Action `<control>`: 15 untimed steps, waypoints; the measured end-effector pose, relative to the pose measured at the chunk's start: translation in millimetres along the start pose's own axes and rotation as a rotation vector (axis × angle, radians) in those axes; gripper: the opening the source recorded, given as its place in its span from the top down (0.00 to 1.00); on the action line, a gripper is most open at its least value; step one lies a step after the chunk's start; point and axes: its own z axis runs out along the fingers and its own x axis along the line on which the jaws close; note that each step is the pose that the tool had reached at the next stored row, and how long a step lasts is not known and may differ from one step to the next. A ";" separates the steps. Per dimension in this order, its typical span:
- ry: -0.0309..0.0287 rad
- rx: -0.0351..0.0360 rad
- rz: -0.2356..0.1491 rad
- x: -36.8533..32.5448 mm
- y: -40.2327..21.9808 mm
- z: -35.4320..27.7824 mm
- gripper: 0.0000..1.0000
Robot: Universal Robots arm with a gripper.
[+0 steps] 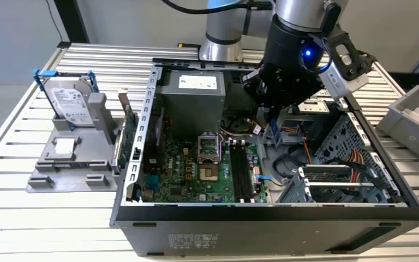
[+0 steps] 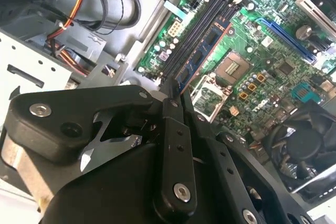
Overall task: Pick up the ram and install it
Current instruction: 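Insert the ram into the slot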
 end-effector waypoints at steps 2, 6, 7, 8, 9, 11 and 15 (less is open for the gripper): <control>0.0000 0.0001 0.000 0.1 -0.1 2.3 1.00; 0.0000 -0.0001 0.000 0.4 -0.4 7.6 1.00; 0.0000 -0.0002 0.000 0.5 -0.4 9.2 1.00; 0.0001 0.0004 0.000 0.6 -0.4 10.1 1.00; 0.0000 0.0008 0.000 0.7 -0.5 11.8 1.00; 0.0004 0.0008 0.000 0.9 -0.5 15.4 1.00; 0.0069 0.0007 0.003 1.3 -0.6 20.6 1.00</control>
